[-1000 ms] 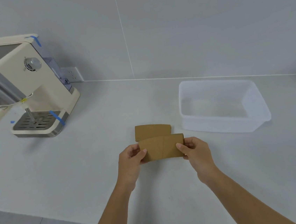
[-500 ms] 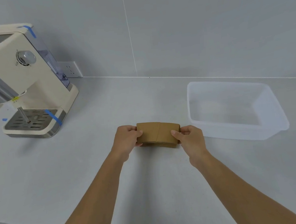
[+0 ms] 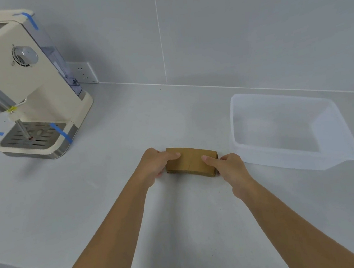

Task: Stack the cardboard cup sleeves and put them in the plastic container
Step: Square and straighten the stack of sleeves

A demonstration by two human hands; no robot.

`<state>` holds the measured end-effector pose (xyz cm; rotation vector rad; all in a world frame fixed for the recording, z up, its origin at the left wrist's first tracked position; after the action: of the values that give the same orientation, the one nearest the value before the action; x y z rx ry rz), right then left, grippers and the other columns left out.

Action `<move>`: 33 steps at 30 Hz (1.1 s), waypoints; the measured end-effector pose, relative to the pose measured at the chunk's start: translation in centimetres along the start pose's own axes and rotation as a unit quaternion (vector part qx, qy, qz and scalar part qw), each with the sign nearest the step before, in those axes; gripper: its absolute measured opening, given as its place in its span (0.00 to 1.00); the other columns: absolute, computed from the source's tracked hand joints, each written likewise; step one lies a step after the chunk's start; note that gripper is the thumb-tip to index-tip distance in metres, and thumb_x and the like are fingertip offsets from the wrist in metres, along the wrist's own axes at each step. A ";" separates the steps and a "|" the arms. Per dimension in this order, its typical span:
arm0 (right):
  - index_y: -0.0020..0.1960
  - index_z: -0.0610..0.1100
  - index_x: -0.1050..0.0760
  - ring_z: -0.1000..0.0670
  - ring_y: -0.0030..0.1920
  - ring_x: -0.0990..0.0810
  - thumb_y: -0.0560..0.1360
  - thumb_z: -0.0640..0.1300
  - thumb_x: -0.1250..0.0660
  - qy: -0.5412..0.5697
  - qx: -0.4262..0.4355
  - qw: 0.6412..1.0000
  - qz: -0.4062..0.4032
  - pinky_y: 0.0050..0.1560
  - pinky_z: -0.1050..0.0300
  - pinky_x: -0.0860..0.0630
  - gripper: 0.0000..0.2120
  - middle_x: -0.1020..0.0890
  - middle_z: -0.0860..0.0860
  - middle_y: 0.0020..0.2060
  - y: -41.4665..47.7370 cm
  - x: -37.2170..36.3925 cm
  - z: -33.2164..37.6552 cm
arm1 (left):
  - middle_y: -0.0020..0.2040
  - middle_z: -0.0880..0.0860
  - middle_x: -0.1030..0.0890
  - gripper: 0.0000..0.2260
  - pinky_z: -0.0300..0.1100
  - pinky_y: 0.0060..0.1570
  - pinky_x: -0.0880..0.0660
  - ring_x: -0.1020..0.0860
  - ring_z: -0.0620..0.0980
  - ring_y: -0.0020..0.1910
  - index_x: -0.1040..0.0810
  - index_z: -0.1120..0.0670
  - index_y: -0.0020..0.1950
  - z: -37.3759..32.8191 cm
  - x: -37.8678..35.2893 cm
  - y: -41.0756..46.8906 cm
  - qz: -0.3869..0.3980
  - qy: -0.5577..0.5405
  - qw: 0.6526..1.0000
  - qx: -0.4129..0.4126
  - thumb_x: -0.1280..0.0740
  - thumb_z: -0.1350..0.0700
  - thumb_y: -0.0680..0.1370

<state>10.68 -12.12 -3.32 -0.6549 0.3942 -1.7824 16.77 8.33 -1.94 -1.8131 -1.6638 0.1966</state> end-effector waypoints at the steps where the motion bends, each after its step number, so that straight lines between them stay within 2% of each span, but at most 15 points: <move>1: 0.39 0.42 0.34 0.48 0.41 0.27 0.66 0.53 0.26 -0.001 -0.002 1.000 0.009 0.34 0.60 0.35 0.20 0.27 0.47 0.40 -0.1 -0.1 0.2 | 0.41 0.51 0.26 0.17 0.45 0.47 0.27 0.27 0.49 0.40 0.27 0.59 0.47 0.1 -0.2 0.1 0.010 -0.003 1.000 0.010 0.25 0.50 0.68; 3: 0.47 0.36 0.28 0.46 0.47 0.22 0.65 0.50 0.25 0.006 -0.007 1.000 0.025 0.38 0.59 0.30 0.22 0.21 0.45 0.47 -0.1 -0.4 0.4 | 0.44 0.49 0.26 0.22 0.46 0.51 0.25 0.26 0.49 0.45 0.28 0.59 0.50 0.2 -0.6 0.1 0.021 0.000 1.000 0.024 0.24 0.49 0.66; 6: 0.54 0.36 0.27 0.44 0.51 0.21 0.64 0.45 0.24 0.015 -0.015 0.999 0.031 0.47 0.55 0.27 0.24 0.21 0.43 0.51 -0.1 -0.5 0.7 | 0.43 0.48 0.28 0.18 0.45 0.48 0.26 0.28 0.45 0.42 0.30 0.55 0.44 0.2 -1.4 -0.1 0.033 -0.001 0.999 0.028 0.22 0.53 0.65; 7: 0.54 0.36 0.27 0.44 0.52 0.21 0.64 0.44 0.23 0.016 -0.020 0.999 0.033 0.47 0.55 0.27 0.24 0.21 0.43 0.51 0.0 -0.5 0.7 | 0.44 0.49 0.27 0.18 0.44 0.48 0.26 0.28 0.45 0.43 0.30 0.55 0.43 0.3 -1.5 -0.2 0.038 -0.008 0.999 0.033 0.22 0.54 0.65; 11: 0.51 0.37 0.23 0.48 0.48 0.19 0.63 0.40 0.23 0.066 -0.039 0.993 0.087 0.41 0.62 0.27 0.19 0.18 0.46 0.47 -0.3 -0.5 0.6 | 0.51 0.55 0.21 0.20 0.44 0.49 0.24 0.23 0.51 0.50 0.24 0.61 0.53 0.7 -1.4 -0.6 0.090 -0.070 0.991 0.064 0.22 0.58 0.65; 13: 0.47 0.38 0.21 0.50 0.47 0.18 0.62 0.38 0.23 0.076 -0.023 0.989 0.124 0.41 0.64 0.26 0.15 0.17 0.47 0.46 -0.8 -0.5 0.6 | 0.53 0.55 0.18 0.18 0.42 0.50 0.23 0.20 0.51 0.52 0.22 0.60 0.53 0.1 -1.6 -1.3 0.128 -0.077 0.989 0.004 0.23 0.60 0.65; 15: 0.48 0.40 0.21 0.52 0.47 0.18 0.62 0.37 0.23 0.059 0.012 0.988 0.145 0.40 0.66 0.26 0.15 0.16 0.48 0.46 -1.3 -0.4 0.6 | 0.51 0.53 0.17 0.19 0.37 0.44 0.22 0.18 0.48 0.49 0.22 0.58 0.53 -0.7 -1.5 -2.2 0.139 -0.072 0.983 -0.097 0.23 0.62 0.65; 17: 0.52 0.41 0.22 0.53 0.47 0.18 0.61 0.35 0.23 0.059 0.060 0.987 0.139 0.38 0.67 0.25 0.21 0.16 0.49 0.47 -1.7 0.0 0.7 | 0.51 0.51 0.20 0.21 0.31 0.39 0.24 0.20 0.43 0.47 0.25 0.53 0.52 -0.8 -1.2 -3.1 0.101 -0.068 0.976 -0.179 0.23 0.63 0.64; 19: 0.54 0.43 0.24 0.58 0.45 0.19 0.60 0.34 0.23 0.059 0.111 0.986 0.113 0.36 0.70 0.25 0.24 0.17 0.50 0.47 -1.9 0.4 0.9 | 0.55 0.52 0.25 0.23 0.32 0.43 0.25 0.24 0.44 0.50 0.27 0.48 0.51 -0.3 -1.0 -3.7 0.052 -0.055 0.971 -0.228 0.22 0.63 0.63; 22: 0.52 0.45 0.26 0.62 0.40 0.22 0.60 0.35 0.23 0.022 0.178 0.981 0.072 0.32 0.75 0.29 0.23 0.21 0.52 0.45 -2.3 0.7 1.0 | 0.55 0.51 0.27 0.24 0.31 0.47 0.27 0.26 0.42 0.52 0.28 0.45 0.51 0.5 -1.2 -4.2 0.019 -0.046 0.961 -0.272 0.22 0.62 0.62; 24: 0.53 0.45 0.28 0.59 0.44 0.25 0.60 0.38 0.23 -0.014 0.199 0.978 0.053 0.35 0.72 0.30 0.24 0.24 0.52 0.47 -2.3 0.7 0.7 | 0.55 0.50 0.28 0.25 0.28 0.47 0.28 0.26 0.41 0.52 0.28 0.45 0.52 1.1 -1.2 -4.2 0.011 -0.052 0.960 -0.276 0.22 0.62 0.62; 27: 0.55 0.47 0.28 0.54 0.53 0.27 0.62 0.40 0.23 -0.042 0.213 0.975 0.053 0.45 0.67 0.32 0.25 0.28 0.52 0.52 -2.2 0.4 0.2 | 0.56 0.47 0.30 0.26 0.28 0.48 0.28 0.27 0.41 0.56 0.28 0.44 0.53 2.0 -1.5 -4.2 0.028 -0.054 0.963 -0.261 0.21 0.59 0.61; 30: 0.65 0.51 0.34 0.53 0.62 0.32 0.62 0.42 0.22 -0.040 0.206 0.974 0.081 0.60 0.58 0.31 0.35 0.33 0.54 0.60 -2.2 -0.3 -0.7 | 0.60 0.45 0.30 0.32 0.31 0.50 0.27 0.28 0.40 0.59 0.33 0.44 0.63 3.1 -2.2 -4.2 0.059 -0.059 0.970 -0.230 0.24 0.51 0.62; 31: 0.68 0.52 0.37 0.53 0.62 0.33 0.62 0.42 0.22 -0.030 0.199 0.975 0.092 0.61 0.57 0.31 0.40 0.34 0.55 0.62 -2.2 -0.7 -1.0 | 0.61 0.44 0.29 0.35 0.29 0.49 0.28 0.27 0.38 0.58 0.35 0.44 0.67 3.3 -2.4 -4.3 0.068 -0.071 0.970 -0.222 0.24 0.49 0.64; 33: 0.71 0.54 0.42 0.57 0.61 0.31 0.62 0.43 0.22 0.002 0.199 0.974 0.110 0.56 0.64 0.31 0.44 0.34 0.57 0.63 -2.4 -1.5 -1.3 | 0.62 0.40 0.30 0.35 0.24 0.48 0.29 0.28 0.31 0.57 0.39 0.45 0.70 3.2 -2.7 -4.5 0.078 -0.092 0.967 -0.224 0.27 0.46 0.67</move>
<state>8.37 -10.02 -3.30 -0.3116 0.0988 -1.5882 10.86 6.83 -2.74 -2.3268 -1.7985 0.0573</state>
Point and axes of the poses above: each hand's wrist, its own y-axis towards the middle knuckle, its own x-axis out of the back of the hand, z = x × y, the point moved 7 cm from there along y, towards the middle knuckle
